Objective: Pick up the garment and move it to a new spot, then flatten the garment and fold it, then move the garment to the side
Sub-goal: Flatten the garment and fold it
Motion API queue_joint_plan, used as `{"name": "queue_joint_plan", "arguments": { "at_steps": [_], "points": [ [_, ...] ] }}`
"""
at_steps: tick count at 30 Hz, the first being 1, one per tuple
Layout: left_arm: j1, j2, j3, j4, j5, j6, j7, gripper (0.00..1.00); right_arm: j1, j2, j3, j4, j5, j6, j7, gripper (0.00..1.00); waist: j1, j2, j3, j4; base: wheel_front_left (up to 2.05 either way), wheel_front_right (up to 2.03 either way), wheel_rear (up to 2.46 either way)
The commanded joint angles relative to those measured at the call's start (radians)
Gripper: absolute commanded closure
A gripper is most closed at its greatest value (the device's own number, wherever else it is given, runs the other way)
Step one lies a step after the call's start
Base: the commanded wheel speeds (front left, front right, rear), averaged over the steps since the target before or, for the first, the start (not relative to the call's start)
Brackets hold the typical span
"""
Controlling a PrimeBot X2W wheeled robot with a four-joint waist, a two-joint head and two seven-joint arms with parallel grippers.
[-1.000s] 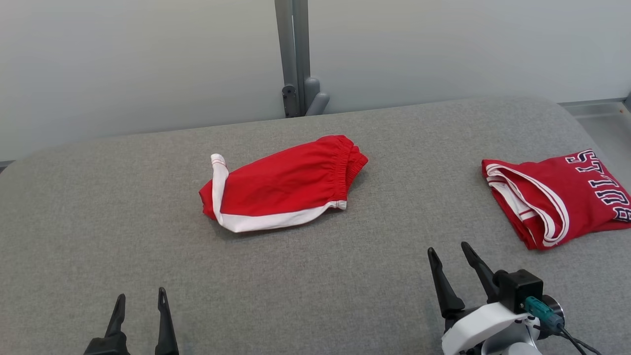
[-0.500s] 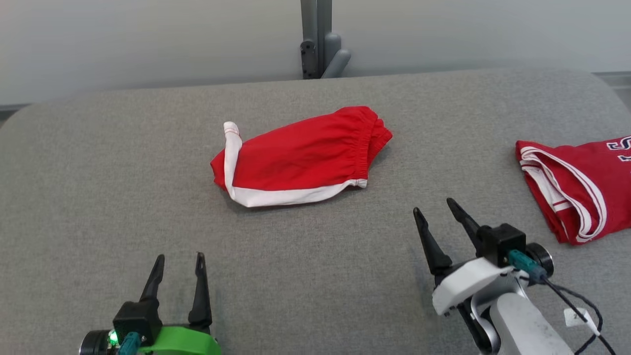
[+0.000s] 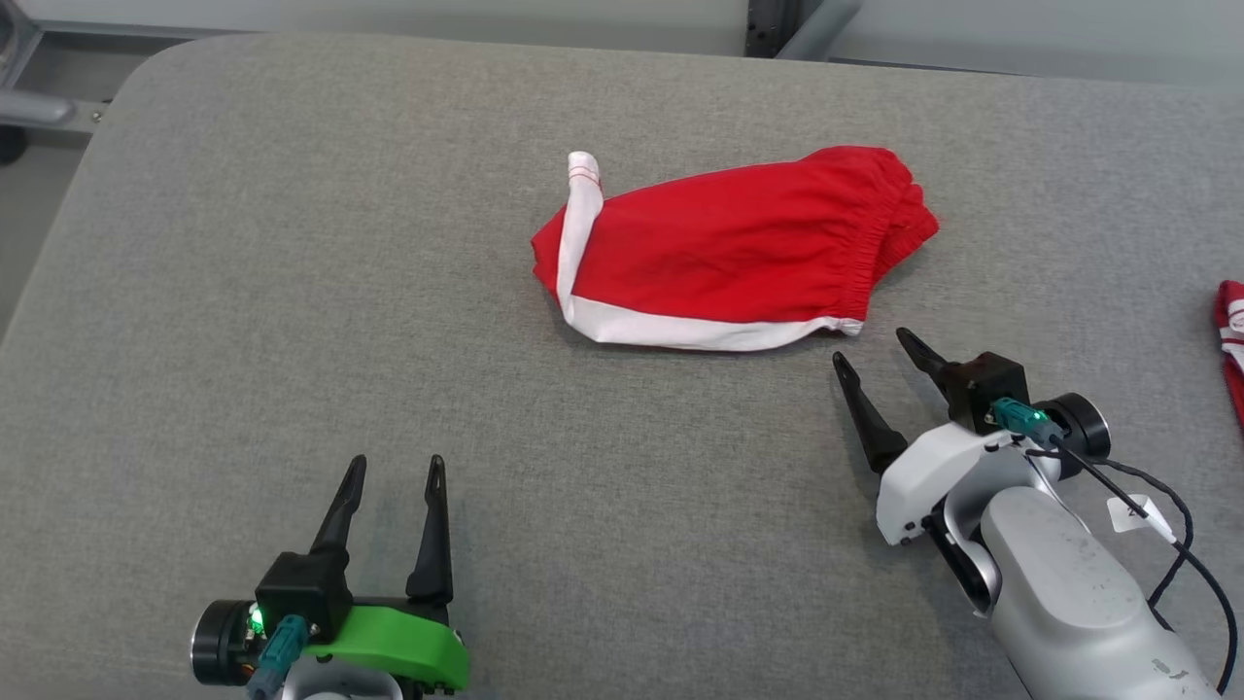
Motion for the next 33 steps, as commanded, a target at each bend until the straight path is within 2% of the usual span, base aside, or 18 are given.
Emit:
{"name": "queue_joint_plan", "arguments": {
  "at_steps": [1, 11, 12, 15, 16, 27, 33],
  "points": [
    [-0.015, 0.003, -0.004, 0.002, -0.006, 0.002, 0.0, 0.0, -0.015, -0.004, 0.002, 0.007, 0.005, -0.001, -0.003, 0.0, 0.0, 0.008, 0.041, 0.052, 0.0, 0.0, 0.0],
    [-0.026, 0.004, -0.018, -0.007, -0.013, 0.002, 0.0, 0.0, -0.055, -0.027, 0.007, 0.043, -0.004, -0.001, -0.003, 0.0, 0.0, 0.008, 0.059, 0.078, 0.0, 0.0, 0.0],
    [-0.026, 0.003, -0.021, -0.008, -0.014, 0.003, 0.0, 0.0, -0.057, -0.028, 0.009, 0.043, -0.006, -0.001, -0.003, 0.11, 0.0, 0.008, 0.06, 0.079, 0.0, 0.0, 0.0],
    [-0.025, 0.004, -0.023, -0.009, -0.016, 0.007, 0.0, 0.0, -0.064, -0.032, 0.02, 0.03, -0.012, -0.001, -0.003, 0.87, 0.0, 0.008, 0.064, 0.08, 0.0, 0.0, 0.0],
    [-0.023, 0.004, -0.02, -0.009, -0.018, 0.008, 0.0, 0.0, -0.066, -0.034, 0.023, 0.025, -0.011, -0.001, -0.003, 1.0, 0.0, 0.008, 0.063, 0.079, 0.0, 0.0, 0.0],
    [0.026, 0.004, -0.013, 0.015, -0.017, 0.0, 0.0, 0.0, 0.035, -0.09, 0.065, -0.05, 0.038, -0.001, -0.003, 1.0, 0.0, 0.008, -0.028, -0.001, 0.0, 0.0, 0.0],
    [0.049, 0.004, -0.023, 0.026, -0.029, 0.0, 0.0, 0.0, 0.111, -0.168, 0.133, -0.116, 0.128, -0.001, -0.003, 1.0, 0.0, 0.008, -0.097, -0.078, 0.0, 0.0, 0.0]
  ]
}}
